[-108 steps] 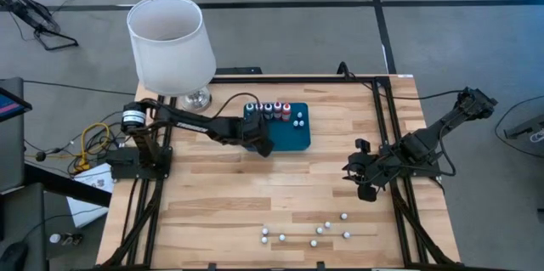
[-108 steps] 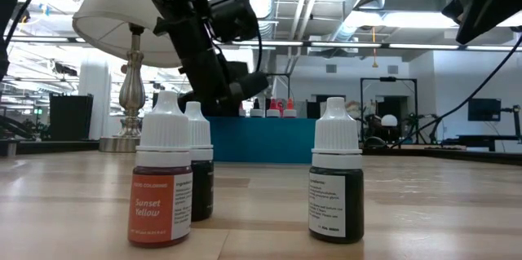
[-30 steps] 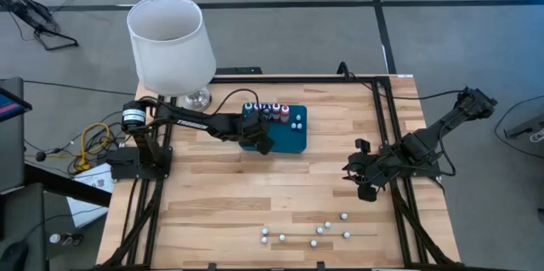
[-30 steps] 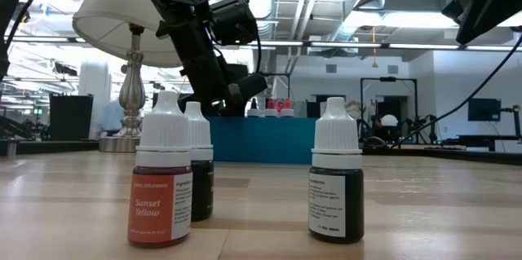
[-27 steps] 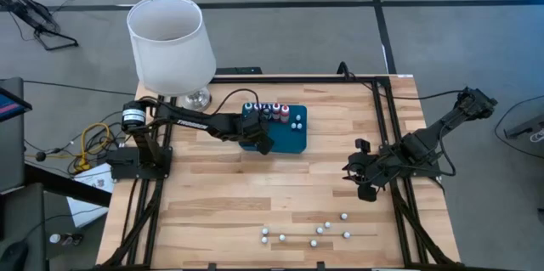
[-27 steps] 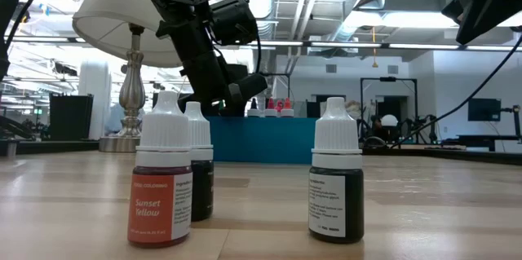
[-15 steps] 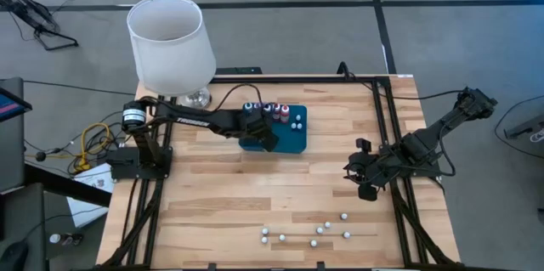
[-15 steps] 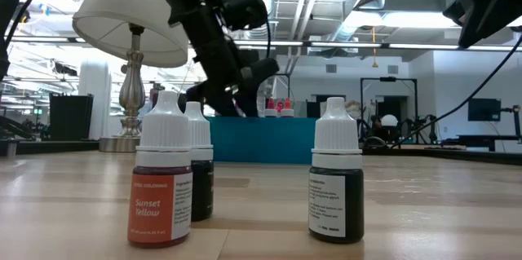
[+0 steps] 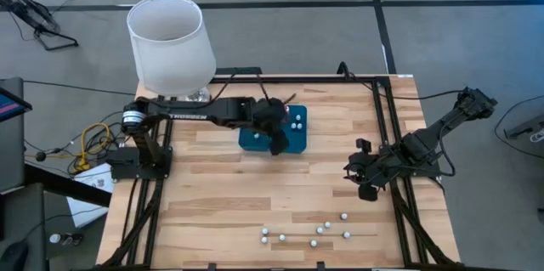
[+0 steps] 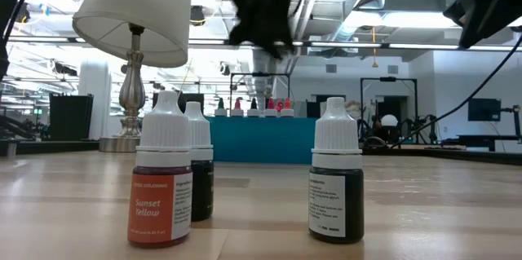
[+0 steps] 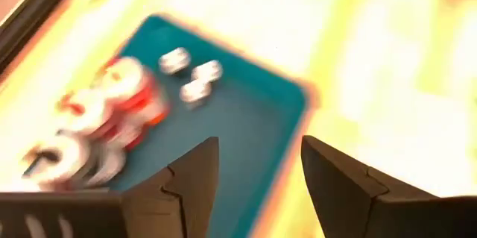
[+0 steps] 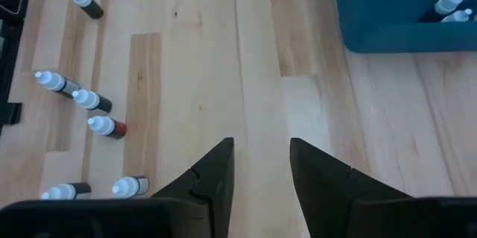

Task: Pick & Place food coloring
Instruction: Put the small black food coloring bottle into the bin

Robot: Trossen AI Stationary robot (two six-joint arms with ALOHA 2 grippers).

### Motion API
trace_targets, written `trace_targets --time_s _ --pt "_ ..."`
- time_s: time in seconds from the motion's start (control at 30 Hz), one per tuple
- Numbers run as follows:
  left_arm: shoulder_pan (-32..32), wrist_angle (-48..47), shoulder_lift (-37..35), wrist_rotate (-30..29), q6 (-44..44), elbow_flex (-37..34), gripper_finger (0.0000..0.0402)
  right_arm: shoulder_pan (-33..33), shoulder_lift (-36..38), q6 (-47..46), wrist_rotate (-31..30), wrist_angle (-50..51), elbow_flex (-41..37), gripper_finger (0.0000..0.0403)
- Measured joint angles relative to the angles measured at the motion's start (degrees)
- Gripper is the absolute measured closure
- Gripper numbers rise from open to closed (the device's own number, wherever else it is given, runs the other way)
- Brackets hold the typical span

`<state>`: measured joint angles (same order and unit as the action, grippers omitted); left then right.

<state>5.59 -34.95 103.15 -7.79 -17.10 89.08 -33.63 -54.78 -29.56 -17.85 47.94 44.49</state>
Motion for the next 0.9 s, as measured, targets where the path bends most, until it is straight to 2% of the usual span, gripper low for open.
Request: trace_targets --time_s 0.13,0.3,0.43,0.6,0.73,0.9 --pt "-3.72 -1.73 -0.60 4.49 6.92 5.16 0.0220 -0.06 0.00 -0.45 1.50 -0.05 0.00 0.0282" --pt "-8.84 -4.06 -3.85 5.54 10.72 5.28 0.0220 -0.11 -0.02 -1.40 2.87 -0.49 -0.02 0.0282" --pt "-12.35 -8.95 -6.78 1.27 10.66 5.28 0.0220 -0.11 -0.02 -1.95 3.45 -2.00 -0.02 0.0282" --pt "-15.98 -13.72 -10.03 -6.41 8.88 5.23 0.0219 -0.63 -0.20 -1.97 7.52 -6.51 -0.02 0.0282" --pt "-18.38 -13.19 -13.72 -10.92 6.41 1.32 0.0219 -3.68 -2.19 -2.35 9.04 -9.26 -0.02 0.0282" --pt "-21.42 -7.51 -20.84 -12.10 0.92 -9.42 0.0219 -8.27 -6.35 -6.68 8.90 -10.06 -0.02 0.0282"
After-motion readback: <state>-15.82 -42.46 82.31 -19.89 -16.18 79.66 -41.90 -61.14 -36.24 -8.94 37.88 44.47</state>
